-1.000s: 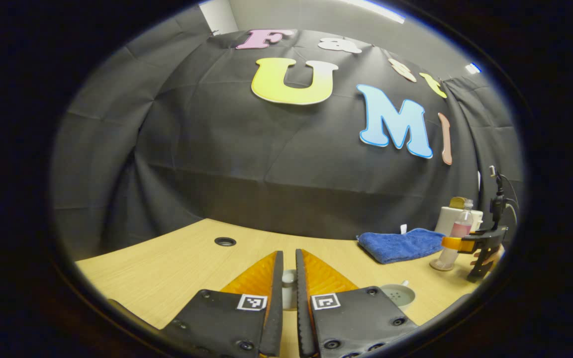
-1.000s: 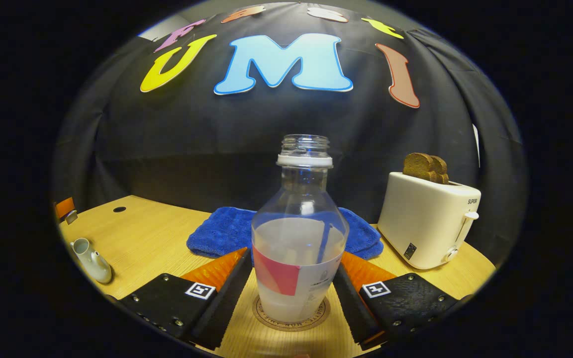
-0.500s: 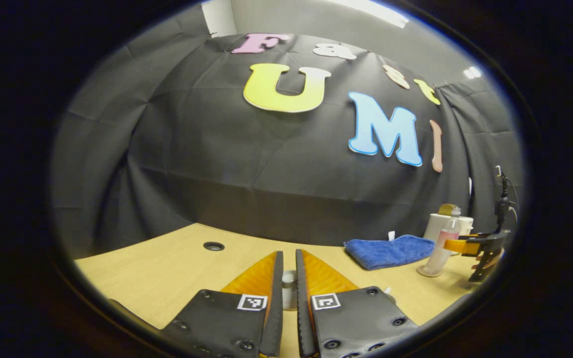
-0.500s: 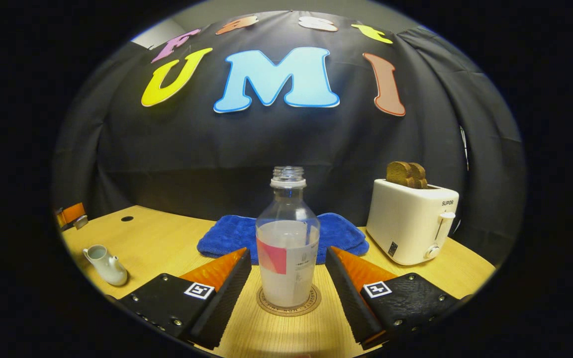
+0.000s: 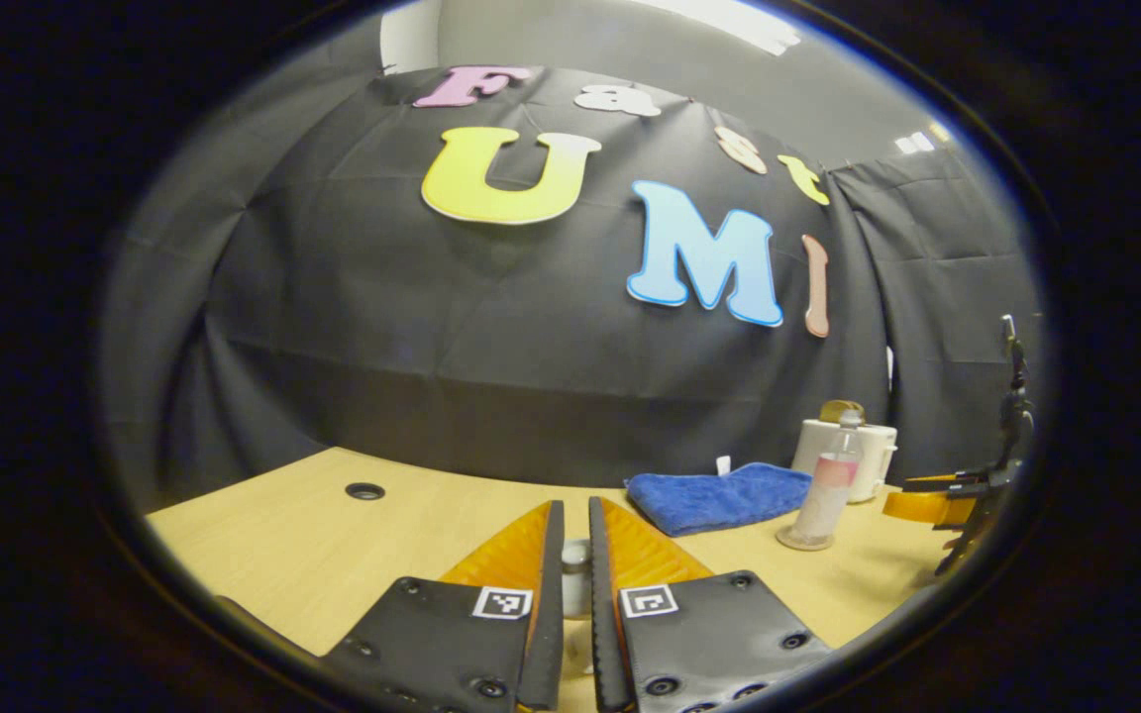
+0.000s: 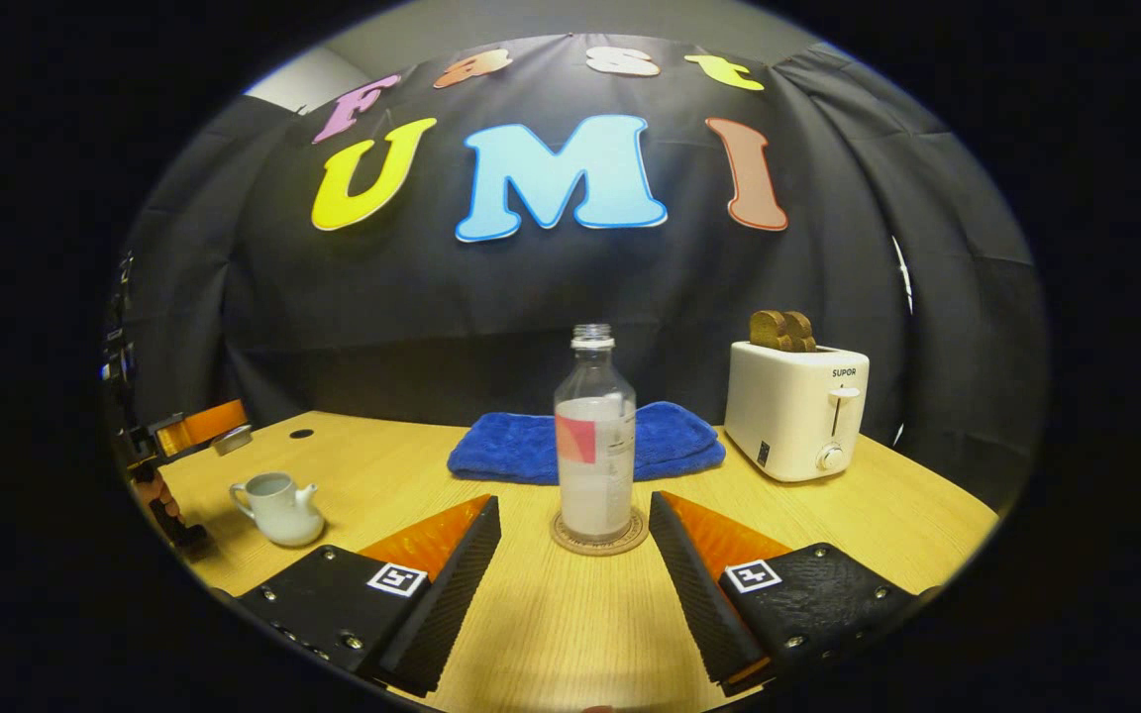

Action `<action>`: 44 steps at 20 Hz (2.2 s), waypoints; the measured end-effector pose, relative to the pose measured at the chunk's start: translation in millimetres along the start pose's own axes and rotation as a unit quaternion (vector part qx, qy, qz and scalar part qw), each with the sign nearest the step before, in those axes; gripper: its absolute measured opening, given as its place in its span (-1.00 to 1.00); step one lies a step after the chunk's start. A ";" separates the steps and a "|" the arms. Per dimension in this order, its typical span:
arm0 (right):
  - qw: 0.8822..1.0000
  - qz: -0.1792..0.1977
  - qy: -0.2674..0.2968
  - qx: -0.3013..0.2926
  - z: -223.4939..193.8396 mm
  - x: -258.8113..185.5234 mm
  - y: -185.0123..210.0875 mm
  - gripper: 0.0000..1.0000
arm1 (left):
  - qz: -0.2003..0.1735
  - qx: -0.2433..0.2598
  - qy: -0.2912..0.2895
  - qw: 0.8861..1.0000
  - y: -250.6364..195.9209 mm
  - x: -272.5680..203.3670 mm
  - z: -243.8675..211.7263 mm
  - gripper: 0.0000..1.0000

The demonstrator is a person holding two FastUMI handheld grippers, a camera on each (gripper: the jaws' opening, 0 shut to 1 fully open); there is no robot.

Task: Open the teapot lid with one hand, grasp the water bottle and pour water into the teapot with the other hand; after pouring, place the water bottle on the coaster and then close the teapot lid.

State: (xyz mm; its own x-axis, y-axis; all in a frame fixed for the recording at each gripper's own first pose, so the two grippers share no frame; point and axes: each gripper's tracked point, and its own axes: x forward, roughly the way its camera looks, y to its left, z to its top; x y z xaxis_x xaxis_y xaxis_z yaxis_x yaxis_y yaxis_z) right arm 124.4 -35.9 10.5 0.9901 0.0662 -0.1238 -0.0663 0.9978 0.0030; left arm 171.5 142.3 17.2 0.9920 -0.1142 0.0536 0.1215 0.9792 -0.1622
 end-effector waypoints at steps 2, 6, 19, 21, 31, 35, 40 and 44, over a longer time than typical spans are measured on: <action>1.000 0.003 -0.005 -0.020 -1.5 -18.3 16.2 0.88 | -0.009 0.009 0.003 1.000 -11.4 -0.3 -0.3 -0.63; 0.999 0.013 -0.019 -0.038 -10.8 -43.7 43.7 0.87 | -0.024 0.025 0.013 0.999 -29.6 0.8 -7.5 -0.55; 0.999 0.017 -0.007 0.027 -29.4 -55.3 44.8 0.87 | -0.032 0.086 0.050 0.995 -53.1 9.6 -40.1 -0.55; 1.000 0.017 -0.009 0.024 -29.0 -57.1 45.4 0.87 | -0.028 0.098 0.047 0.994 -51.7 10.3 -40.4 -0.55; 1.000 0.020 -0.015 0.003 -28.8 -56.0 52.8 0.88 | -0.020 0.121 0.043 0.992 -53.5 17.2 -38.6 -0.63; 1.000 0.021 -0.014 0.005 -28.4 -55.5 52.6 0.88 | -0.011 0.128 0.049 0.991 -53.3 16.9 -39.8 -0.55; 1.000 0.022 -0.015 0.001 -28.4 -55.7 53.8 0.88 | -0.005 0.135 0.057 0.989 -53.2 15.8 -41.5 -0.58; 1.000 0.023 -0.014 0.006 -29.1 -55.5 53.3 0.88 | -0.008 0.143 0.064 0.988 -54.7 16.0 -44.3 -0.58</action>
State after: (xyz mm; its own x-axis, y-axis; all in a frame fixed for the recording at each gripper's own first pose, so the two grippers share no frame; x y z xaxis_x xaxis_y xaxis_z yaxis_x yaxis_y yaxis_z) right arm 62.3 13.5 -11.4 0.9890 0.1127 -0.0956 -0.1113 0.9936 0.0195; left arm 182.2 79.4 -16.7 0.9885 -0.1323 -0.0739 0.1406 0.9825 0.1225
